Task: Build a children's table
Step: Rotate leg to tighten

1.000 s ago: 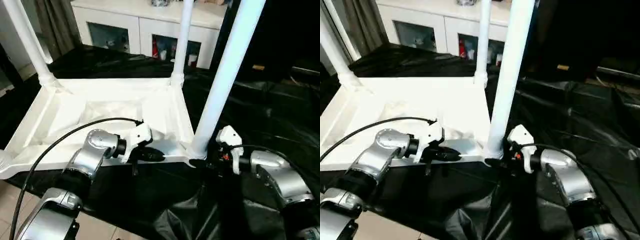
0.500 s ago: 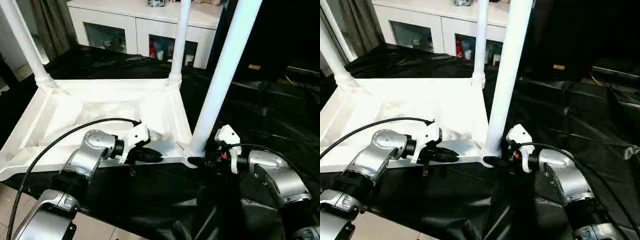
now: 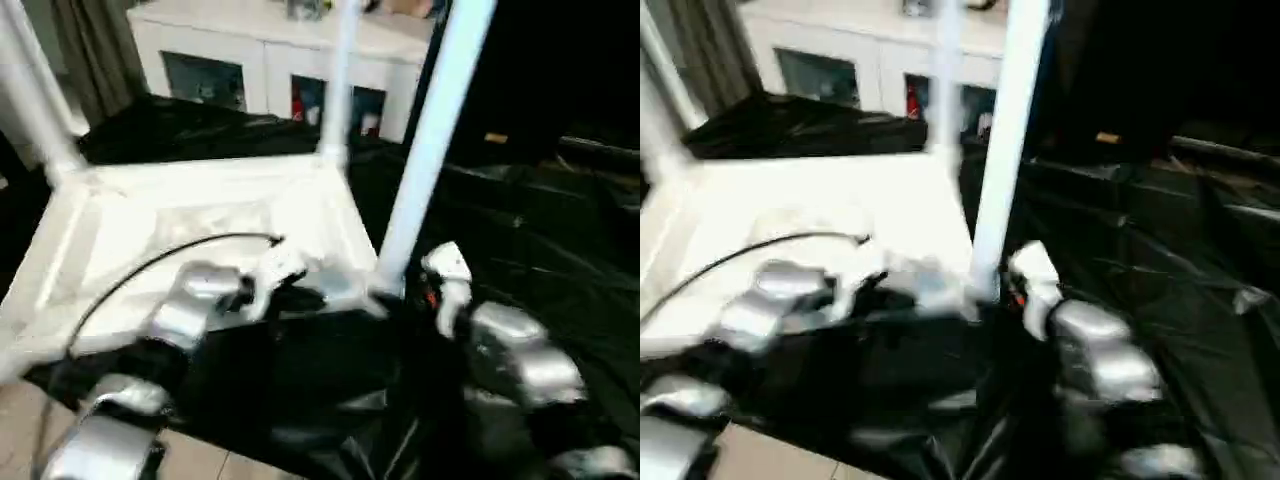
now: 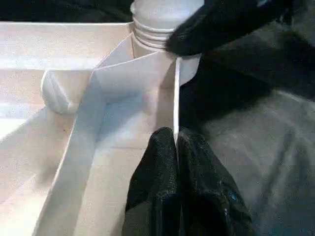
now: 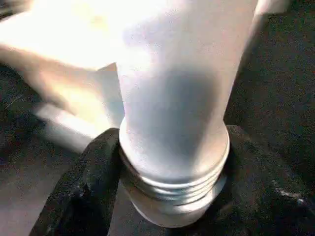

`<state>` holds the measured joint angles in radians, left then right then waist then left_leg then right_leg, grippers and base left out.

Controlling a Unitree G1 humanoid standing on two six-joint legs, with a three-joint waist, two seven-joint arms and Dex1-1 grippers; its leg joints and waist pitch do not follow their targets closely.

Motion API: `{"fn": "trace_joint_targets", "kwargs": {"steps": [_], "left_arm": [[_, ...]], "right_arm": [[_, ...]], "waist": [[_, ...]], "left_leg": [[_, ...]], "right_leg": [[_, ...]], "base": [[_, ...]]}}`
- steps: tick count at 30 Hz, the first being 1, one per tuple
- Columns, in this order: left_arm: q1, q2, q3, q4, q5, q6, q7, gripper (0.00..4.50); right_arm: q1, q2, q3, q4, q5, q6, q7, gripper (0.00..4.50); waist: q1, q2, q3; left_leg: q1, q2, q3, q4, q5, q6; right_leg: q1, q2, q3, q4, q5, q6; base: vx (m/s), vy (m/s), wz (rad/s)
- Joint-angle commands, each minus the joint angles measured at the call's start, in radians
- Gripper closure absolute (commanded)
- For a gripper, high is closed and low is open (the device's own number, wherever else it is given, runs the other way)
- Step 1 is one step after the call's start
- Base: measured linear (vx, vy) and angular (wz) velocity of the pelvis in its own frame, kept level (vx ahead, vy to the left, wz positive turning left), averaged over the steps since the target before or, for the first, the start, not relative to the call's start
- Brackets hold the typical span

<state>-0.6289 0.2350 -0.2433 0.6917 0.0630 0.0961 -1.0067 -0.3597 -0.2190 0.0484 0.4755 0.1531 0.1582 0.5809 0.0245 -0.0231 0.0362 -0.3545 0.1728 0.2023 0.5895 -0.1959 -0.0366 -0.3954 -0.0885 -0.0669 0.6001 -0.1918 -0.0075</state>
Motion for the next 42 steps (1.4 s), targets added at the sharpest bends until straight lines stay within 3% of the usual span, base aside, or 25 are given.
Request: {"fn": "trace_joint_targets", "kwargs": {"steps": [1,3,5,6,8,9,10,13,18,21,26,29,33,34,36,37,40,42], "left_arm": [[0.000,-0.080,0.004,0.071,0.006,0.037,0.157,4.50],[-0.013,-0.117,0.007,0.085,0.012,0.048,0.218,4.50],[-0.023,-0.144,0.003,0.097,0.020,0.050,0.257,4.50],[-0.029,-0.159,-0.002,0.105,0.025,0.047,0.269,4.50],[-0.030,-0.162,-0.007,0.105,0.027,0.041,0.263,4.50],[-0.034,-0.167,-0.010,0.113,0.035,0.023,0.257,4.50],[-0.036,-0.165,-0.011,0.117,0.040,0.010,0.249,4.50],[-0.030,-0.150,-0.013,0.111,0.037,-0.011,0.218,4.50],[-0.006,-0.102,-0.020,0.082,0.029,-0.026,0.130,4.50],[0.009,-0.075,-0.029,0.059,0.017,-0.023,0.062,4.50],[0.041,-0.009,-0.052,-0.004,-0.028,-0.047,-0.130,4.50],[0.056,0.029,-0.067,-0.051,-0.051,-0.031,-0.223,4.50],[0.062,0.069,-0.072,-0.077,-0.058,-0.011,-0.285,4.50],[0.062,0.072,-0.070,-0.076,-0.058,-0.013,-0.288,4.50],[0.062,0.078,-0.067,-0.073,-0.057,-0.015,-0.291,4.50],[0.063,0.081,-0.066,-0.073,-0.054,-0.017,-0.288,4.50],[0.065,0.086,-0.065,-0.078,-0.056,-0.014,-0.288,4.50],[0.066,0.089,-0.064,-0.086,-0.061,-0.008,-0.288,4.50]], "right_arm": [[0.005,0.071,-0.016,0.065,-0.036,0.043,-0.205,1.75],[-0.003,0.113,-0.028,0.073,-0.046,0.051,-0.284,1.75],[-0.013,0.150,-0.032,0.079,-0.045,0.045,-0.317,1.75],[-0.021,0.170,-0.023,0.086,-0.051,0.032,-0.321,1.75],[-0.024,0.175,-0.014,0.087,-0.058,0.026,-0.317,1.75],[-0.034,0.184,-0.002,0.097,-0.071,0.002,-0.316,1.75],[-0.040,0.191,-0.011,0.101,-0.056,-0.015,-0.304,1.75],[-0.043,0.189,-0.043,0.089,-0.015,-0.017,-0.279,1.06],[-0.057,0.101,-0.017,0.065,-0.032,-0.013,-0.165,0.72],[-0.050,0.034,0.020,0.025,-0.028,-0.002,-0.037,0.65],[-0.016,-0.101,0.063,-0.068,-0.003,0.006,0.212,0.65],[-0.003,-0.148,0.078,-0.098,0.010,0.017,0.292,0.65],[0.009,-0.192,0.104,-0.122,0.014,0.032,0.366,0.65],[0.011,-0.195,0.106,-0.125,0.013,0.035,0.376,0.65],[0.013,-0.197,0.111,-0.126,0.009,0.038,0.387,0.65],[0.014,-0.199,0.116,-0.126,0.006,0.038,0.395,0.92],[0.019,-0.202,0.126,-0.130,0.003,0.039,0.407,1.02],[0.018,-0.202,0.125,-0.130,0.011,0.044,0.411,1.11]], "waist": [[-0.004,-0.008,-0.032],[-0.004,-0.003,-0.031],[-0.003,-0.004,-0.032],[-0.001,0.002,-0.032],[-0.002,0.001,-0.033],[-0.003,0.003,-0.036],[-0.004,0.001,-0.036],[-0.003,-0.001,-0.035],[0.002,-0.002,-0.036],[0.003,-0.002,-0.039],[0.012,0.001,-0.046],[0.014,0.001,-0.056],[0.028,0.004,-0.064],[0.028,0.003,-0.063],[0.029,0.003,-0.054],[0.030,0.004,-0.052],[0.025,0.003,-0.044],[0.022,0.003,-0.044]], "left_leg": [[0.013,0.060,-0.039,-0.083,-0.347,-0.021],[0.026,0.057,-0.043,-0.083,-0.409,-0.030],[0.033,0.056,-0.044,-0.082,-0.427,-0.028],[0.033,0.057,-0.044,-0.085,-0.433,-0.025],[0.030,0.059,-0.046,-0.089,-0.429,-0.023],[0.018,0.062,-0.048,-0.096,-0.407,-0.019],[0.016,0.062,-0.047,-0.097,-0.408,-0.020],[0.019,0.059,-0.045,-0.095,-0.422,-0.011],[0.014,0.061,-0.043,-0.094,-0.381,0.005],[0.007,0.061,-0.039,-0.092,-0.333,0.025],[0.005,0.065,-0.033,-0.085,-0.251,0.055],[0.004,0.064,-0.026,-0.075,-0.120,0.107],[-0.001,0.065,-0.021,-0.058,0.002,0.166],[-0.003,0.066,-0.021,-0.056,0.009,0.171],[-0.007,0.066,-0.020,-0.058,-0.046,0.163],[-0.004,0.067,-0.021,-0.062,-0.095,0.138],[0.001,0.069,-0.025,-0.072,-0.208,0.067],[0.002,0.069,-0.029,-0.075,-0.232,0.044]], "right_leg": [[0.022,-0.070,0.047,-0.104,-0.490,-0.146],[0.014,-0.072,0.044,-0.118,-0.573,-0.115],[0.008,-0.072,0.044,-0.125,-0.591,-0.101],[0.009,-0.071,0.043,-0.127,-0.583,-0.096],[0.014,-0.071,0.042,-0.127,-0.553,-0.096],[0.023,-0.071,0.043,-0.119,-0.487,-0.107],[0.022,-0.070,0.043,-0.118,-0.475,-0.110],[0.020,-0.074,0.046,-0.120,-0.480,-0.120],[0.025,-0.077,0.047,-0.118,-0.468,-0.125],[0.032,-0.076,0.050,-0.109,-0.395,-0.150],[0.041,-0.074,0.051,-0.092,-0.265,-0.203],[0.050,-0.070,0.051,-0.064,-0.042,-0.272],[0.052,-0.066,0.047,-0.039,0.141,-0.319],[0.050,-0.066,0.046,-0.037,0.150,-0.322],[0.047,-0.068,0.045,-0.046,0.064,-0.316],[0.047,-0.070,0.045,-0.054,-0.026,-0.300],[0.040,-0.069,0.048,-0.072,-0.206,-0.256],[0.039,-0.071,0.051,-0.076,-0.248,-0.238]], "base": [[0.000,0.000,0.00],[0.000,0.000,0.00],[0.000,0.000,0.00],[0.000,0.000,0.00],[0.000,0.000,0.00],[0.000,0.000,0.00],[0.000,0.000,0.00],[0.000,0.000,0.00],[0.000,0.000,0.00],[0.000,0.000,0.00],[0.021,-0.008,0.01],[0.062,-0.016,0.03],[0.013,-0.003,0.00],[0.000,0.000,0.00],[0.000,0.000,0.00],[0.000,0.000,0.00],[0.000,0.000,0.00],[0.000,0.000,0.00]]}}
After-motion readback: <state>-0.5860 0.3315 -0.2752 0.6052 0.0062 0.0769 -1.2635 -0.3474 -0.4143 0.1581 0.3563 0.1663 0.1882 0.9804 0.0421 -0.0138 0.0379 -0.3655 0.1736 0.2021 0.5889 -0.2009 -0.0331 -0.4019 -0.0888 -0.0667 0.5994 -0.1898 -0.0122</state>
